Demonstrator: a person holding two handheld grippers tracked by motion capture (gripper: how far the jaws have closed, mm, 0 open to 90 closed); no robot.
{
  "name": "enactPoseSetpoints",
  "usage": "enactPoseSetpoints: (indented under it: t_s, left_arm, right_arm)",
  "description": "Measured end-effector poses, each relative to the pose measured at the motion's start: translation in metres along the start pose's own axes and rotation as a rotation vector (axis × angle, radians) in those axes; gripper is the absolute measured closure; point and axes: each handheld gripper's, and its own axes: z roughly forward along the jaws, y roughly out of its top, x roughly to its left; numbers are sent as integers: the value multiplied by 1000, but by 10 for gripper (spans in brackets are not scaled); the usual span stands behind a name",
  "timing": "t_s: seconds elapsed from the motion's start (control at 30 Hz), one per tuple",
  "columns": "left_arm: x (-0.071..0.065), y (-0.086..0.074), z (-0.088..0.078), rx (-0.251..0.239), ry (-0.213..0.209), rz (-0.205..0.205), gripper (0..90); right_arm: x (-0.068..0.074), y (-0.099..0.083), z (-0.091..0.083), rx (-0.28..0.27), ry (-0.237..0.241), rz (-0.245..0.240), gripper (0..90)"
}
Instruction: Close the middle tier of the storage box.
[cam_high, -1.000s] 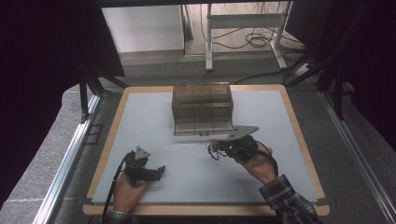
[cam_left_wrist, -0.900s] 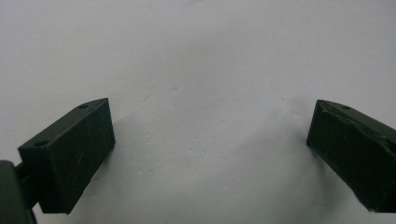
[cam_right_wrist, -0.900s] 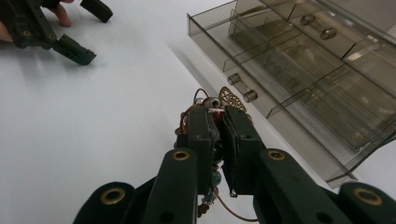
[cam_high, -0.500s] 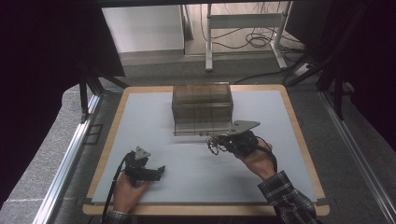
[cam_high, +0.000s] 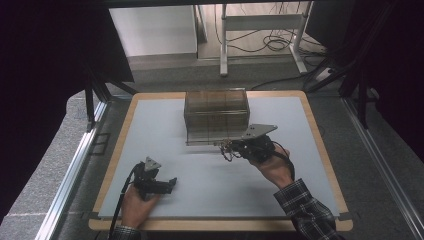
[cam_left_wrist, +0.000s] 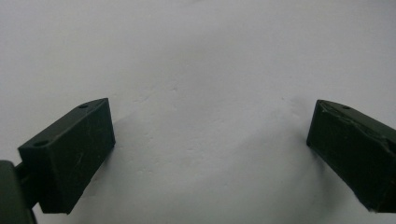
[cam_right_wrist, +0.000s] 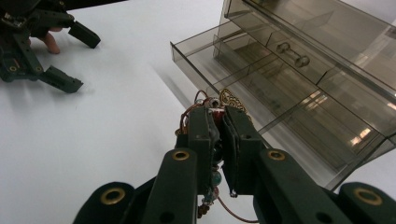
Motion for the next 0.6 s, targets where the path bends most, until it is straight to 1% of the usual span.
enactPoseSetpoints:
  t_s: [0.47,0.6]
  left_arm:
    - [0,0,0,0,0,0,13]
    - [0,0,0,4,0,5,13]
  right_arm:
    - [-4,9,6,-7,-8,20,813]
    - [-6,12,9,-9,-13,18,813]
